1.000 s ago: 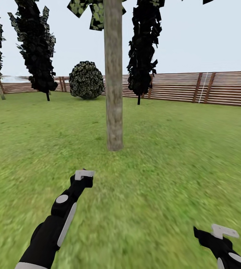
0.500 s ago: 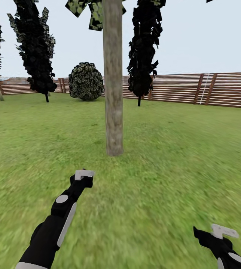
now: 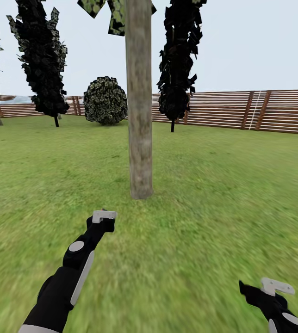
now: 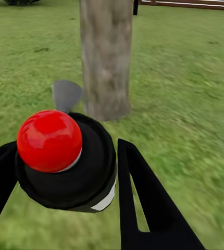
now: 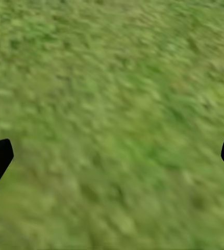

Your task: In the garden, pick up the pesticide atomizer on the floor and spray pesticide onto both trees until each tree trunk is fully covered.

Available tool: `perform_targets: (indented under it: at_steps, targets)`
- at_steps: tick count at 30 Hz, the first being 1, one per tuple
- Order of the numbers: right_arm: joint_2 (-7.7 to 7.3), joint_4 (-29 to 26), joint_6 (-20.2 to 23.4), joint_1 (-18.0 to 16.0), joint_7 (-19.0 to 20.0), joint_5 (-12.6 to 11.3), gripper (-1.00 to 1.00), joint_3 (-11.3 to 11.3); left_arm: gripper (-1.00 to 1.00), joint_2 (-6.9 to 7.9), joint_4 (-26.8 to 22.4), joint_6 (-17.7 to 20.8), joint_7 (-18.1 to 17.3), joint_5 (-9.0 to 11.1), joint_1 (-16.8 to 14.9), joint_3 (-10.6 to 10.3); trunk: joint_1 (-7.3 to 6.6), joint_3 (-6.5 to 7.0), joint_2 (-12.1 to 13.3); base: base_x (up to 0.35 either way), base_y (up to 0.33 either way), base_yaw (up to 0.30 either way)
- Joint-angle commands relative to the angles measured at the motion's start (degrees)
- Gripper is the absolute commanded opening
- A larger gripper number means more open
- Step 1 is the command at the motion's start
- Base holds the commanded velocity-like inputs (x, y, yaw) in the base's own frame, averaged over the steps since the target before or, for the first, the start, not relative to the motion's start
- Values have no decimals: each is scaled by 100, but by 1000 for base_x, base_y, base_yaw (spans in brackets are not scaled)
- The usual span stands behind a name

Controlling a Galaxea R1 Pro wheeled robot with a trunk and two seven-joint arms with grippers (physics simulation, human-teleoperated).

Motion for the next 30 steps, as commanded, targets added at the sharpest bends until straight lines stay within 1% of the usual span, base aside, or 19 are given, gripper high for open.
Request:
perform_targets:
  at_steps: [1, 9, 20, 26, 30]
  targets:
    - [0, 0, 0, 0, 0, 0, 100, 0, -100, 0, 0, 0, 1, -1, 0, 0, 0, 0, 0, 336, 0, 0]
    - [0, -7, 0, 0, 0, 4, 100, -5, -100, 0, 0, 0, 1, -1, 0, 0, 0, 0, 0, 337, 51, 29]
    - [0, -6, 0, 0, 0, 8, 100, -5, -100, -2, 0, 0, 1, -1, 0, -1, 0, 0, 0, 337, 71, 232]
    - [0, -6, 0, 0, 0, 6, 100, -8, -100, -3, 0, 0, 1, -1, 0, 0, 0, 0, 0, 321, 56, 33]
    - [0, -3, 0, 0, 0, 3, 100, -9, -100, -1, 0, 0, 1, -1, 0, -2, 0, 0, 0, 104, 11, 4]
